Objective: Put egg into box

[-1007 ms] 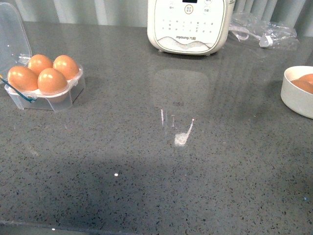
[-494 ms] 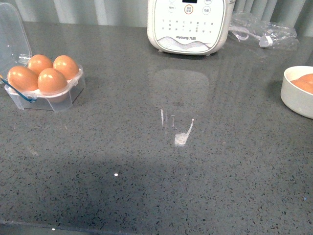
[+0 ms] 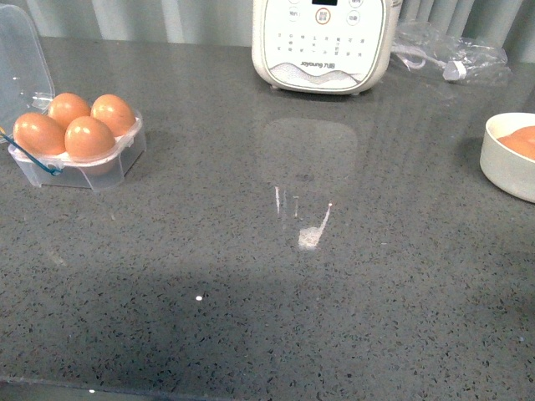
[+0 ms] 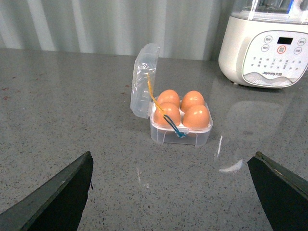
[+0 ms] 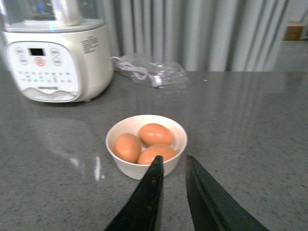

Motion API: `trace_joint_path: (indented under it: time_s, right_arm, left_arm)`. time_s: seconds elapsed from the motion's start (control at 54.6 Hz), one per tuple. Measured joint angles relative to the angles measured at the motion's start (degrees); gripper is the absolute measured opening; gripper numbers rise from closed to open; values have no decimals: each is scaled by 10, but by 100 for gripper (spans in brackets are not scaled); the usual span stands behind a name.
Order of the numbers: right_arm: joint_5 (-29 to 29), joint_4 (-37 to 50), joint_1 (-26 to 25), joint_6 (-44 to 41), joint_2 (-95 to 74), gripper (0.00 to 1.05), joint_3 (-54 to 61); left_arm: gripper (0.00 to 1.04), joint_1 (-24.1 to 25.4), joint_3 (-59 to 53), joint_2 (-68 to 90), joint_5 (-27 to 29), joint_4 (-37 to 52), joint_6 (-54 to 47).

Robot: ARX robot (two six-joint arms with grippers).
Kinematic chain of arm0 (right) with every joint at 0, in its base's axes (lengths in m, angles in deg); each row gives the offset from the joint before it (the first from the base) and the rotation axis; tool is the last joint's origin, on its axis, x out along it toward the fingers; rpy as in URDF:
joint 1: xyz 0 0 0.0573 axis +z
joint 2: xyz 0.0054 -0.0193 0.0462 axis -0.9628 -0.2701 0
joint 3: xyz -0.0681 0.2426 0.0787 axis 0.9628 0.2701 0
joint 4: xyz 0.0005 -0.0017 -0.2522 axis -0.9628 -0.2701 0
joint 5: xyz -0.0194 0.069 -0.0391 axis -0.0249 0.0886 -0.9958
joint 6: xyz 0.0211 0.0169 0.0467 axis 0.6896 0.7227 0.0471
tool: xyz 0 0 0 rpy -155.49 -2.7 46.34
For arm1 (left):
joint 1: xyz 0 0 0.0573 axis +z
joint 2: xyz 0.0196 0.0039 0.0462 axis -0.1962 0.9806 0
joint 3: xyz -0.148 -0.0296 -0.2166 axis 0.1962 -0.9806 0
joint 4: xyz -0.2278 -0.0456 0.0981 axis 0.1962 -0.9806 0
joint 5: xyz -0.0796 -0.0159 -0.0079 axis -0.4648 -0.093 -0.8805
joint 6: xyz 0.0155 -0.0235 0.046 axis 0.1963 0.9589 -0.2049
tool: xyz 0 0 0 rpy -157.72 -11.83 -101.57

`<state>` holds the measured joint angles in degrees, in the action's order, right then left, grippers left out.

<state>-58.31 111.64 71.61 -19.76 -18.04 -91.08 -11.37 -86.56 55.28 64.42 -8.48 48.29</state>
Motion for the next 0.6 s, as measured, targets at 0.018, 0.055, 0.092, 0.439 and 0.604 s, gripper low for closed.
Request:
trace_joint_path:
  time_s: [0.018, 0.055, 0.092, 0.439, 0.604]
  right_arm:
    - [-3, -2, 4, 0, 3, 10, 1]
    - [-5, -10, 19, -2, 17, 3, 6]
    - [-4, -17, 24, -2, 29, 3, 10]
    - [-9, -69, 26, -2, 124, 3, 48]
    - [-9, -108, 26, -2, 167, 3, 48]
  left_arm:
    - [98, 0, 0, 0, 0, 0, 0]
    - [98, 0, 0, 0, 0, 0, 0]
    - [98, 0, 0, 0, 0, 0, 0]
    - [98, 0, 0, 0, 0, 0, 0]
    - [98, 0, 0, 0, 0, 0, 0]
